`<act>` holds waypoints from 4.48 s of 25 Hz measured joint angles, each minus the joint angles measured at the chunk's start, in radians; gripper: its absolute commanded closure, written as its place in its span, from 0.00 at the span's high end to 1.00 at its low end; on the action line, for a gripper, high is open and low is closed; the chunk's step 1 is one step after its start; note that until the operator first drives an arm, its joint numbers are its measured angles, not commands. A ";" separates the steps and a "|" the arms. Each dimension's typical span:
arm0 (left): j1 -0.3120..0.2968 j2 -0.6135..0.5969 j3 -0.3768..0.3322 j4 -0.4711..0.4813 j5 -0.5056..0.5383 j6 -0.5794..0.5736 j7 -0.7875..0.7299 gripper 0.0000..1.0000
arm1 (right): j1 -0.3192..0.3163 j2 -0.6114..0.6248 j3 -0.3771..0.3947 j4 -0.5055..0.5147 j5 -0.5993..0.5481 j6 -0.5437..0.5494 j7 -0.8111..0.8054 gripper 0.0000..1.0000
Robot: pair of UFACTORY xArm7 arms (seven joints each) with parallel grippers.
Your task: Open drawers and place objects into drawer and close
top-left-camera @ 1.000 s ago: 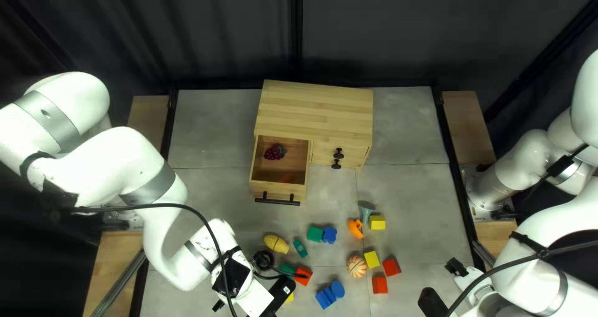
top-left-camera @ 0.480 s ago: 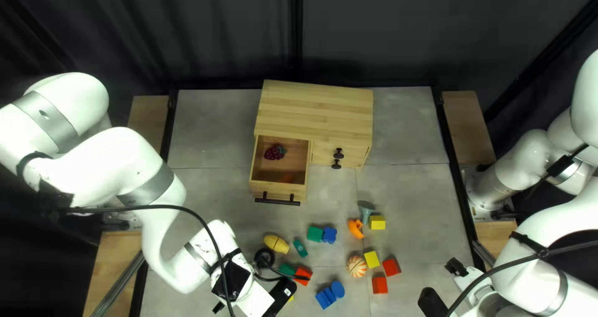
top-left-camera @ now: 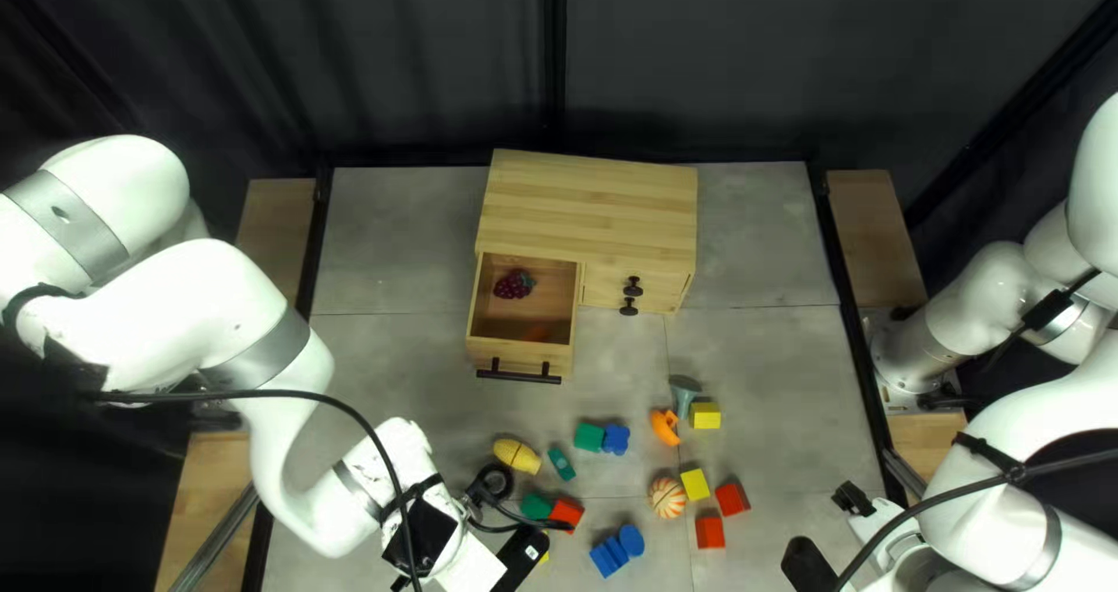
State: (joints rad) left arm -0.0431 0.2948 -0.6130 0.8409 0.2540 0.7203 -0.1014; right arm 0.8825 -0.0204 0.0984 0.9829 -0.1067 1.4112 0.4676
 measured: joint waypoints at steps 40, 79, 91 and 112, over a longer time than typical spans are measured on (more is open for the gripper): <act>0.096 -0.307 0.051 0.053 -0.103 0.312 0.148 0.00 | 0.000 0.000 0.000 0.000 0.000 0.000 0.000 1.00; 0.062 -0.146 -0.017 0.198 0.077 0.306 -0.180 1.00 | 0.000 0.000 0.000 0.000 0.000 0.000 0.000 1.00; 0.038 0.103 -0.011 0.246 0.128 0.232 -0.090 1.00 | 0.000 0.000 0.000 0.000 0.000 0.000 0.000 1.00; -0.026 -0.072 0.110 -0.018 0.238 -0.044 -0.888 1.00 | 0.000 0.000 0.000 0.000 0.000 0.000 0.000 1.00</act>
State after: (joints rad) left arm -0.0691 0.2230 -0.5034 0.8232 0.4925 0.6758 -0.9893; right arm 0.8825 -0.0204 0.0984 0.9829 -0.1067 1.4112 0.4676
